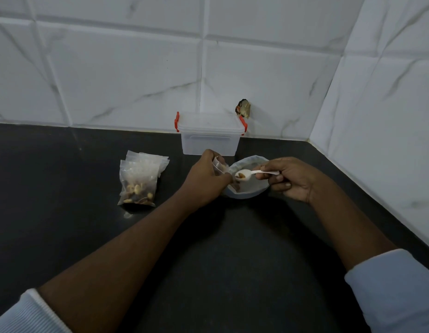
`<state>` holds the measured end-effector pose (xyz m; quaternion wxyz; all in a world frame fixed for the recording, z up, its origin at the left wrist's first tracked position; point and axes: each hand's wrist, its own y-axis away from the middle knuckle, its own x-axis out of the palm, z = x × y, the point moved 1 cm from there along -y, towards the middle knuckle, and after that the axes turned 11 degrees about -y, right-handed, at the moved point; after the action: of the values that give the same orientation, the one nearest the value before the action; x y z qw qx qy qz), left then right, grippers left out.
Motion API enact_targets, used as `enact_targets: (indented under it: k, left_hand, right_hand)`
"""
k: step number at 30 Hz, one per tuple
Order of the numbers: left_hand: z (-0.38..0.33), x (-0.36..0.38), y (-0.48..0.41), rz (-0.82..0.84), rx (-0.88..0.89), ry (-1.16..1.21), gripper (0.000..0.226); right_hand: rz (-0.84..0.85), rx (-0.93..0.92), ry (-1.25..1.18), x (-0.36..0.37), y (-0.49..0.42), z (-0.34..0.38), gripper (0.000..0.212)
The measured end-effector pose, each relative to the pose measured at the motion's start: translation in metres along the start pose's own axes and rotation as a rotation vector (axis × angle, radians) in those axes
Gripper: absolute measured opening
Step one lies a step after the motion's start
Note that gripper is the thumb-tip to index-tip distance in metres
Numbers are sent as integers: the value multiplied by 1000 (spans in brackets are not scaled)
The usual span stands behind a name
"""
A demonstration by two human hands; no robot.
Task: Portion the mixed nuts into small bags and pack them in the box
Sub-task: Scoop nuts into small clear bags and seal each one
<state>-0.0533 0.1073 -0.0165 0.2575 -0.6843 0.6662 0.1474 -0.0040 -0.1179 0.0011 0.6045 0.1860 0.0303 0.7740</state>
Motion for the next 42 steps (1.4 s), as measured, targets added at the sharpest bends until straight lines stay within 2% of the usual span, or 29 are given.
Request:
enact_targets:
  k: [9, 15, 17, 23, 25, 27, 31, 34, 37, 39, 42]
  left_hand:
    - [-1, 1, 1, 11, 4, -19, 40]
    - [2, 2, 3, -2, 38, -10, 45]
    - [1, 2, 2, -5, 40, -24, 45]
    - [1, 3, 1, -2, 32, -25, 44]
    - [1, 2, 1, -3, 21, -2, 40]
    - [2, 1, 0, -8, 0, 48, 37]
    - [2, 1, 0, -40, -19, 84, 36]
    - [2, 1, 0, -37, -11, 78, 37]
    - [3, 0, 2, -31, 5, 87, 36]
    - [2, 1, 2, -37, 19, 79, 35]
    - [1, 2, 2, -43, 28, 78, 36]
  right_hand:
    - [159, -281, 33, 13, 7, 3, 22]
    - [254, -424, 439, 25, 10, -2, 20]
    - [252, -463, 532, 25, 11, -2, 18]
    - [157, -548, 547, 16, 12, 5, 18]
    - [89, -586, 726, 8, 10, 9, 21]
    - [69, -583, 940, 3, 9, 11, 22]
    - [196, -469, 1041, 10, 9, 3, 22]
    - [154, -507, 1170, 15, 7, 0, 26]
    - [25, -611, 1112, 10, 8, 5, 30]
    - [59, -620, 1055, 9, 10, 5, 28]
    - [148, -534, 1155, 16, 8, 1, 26]
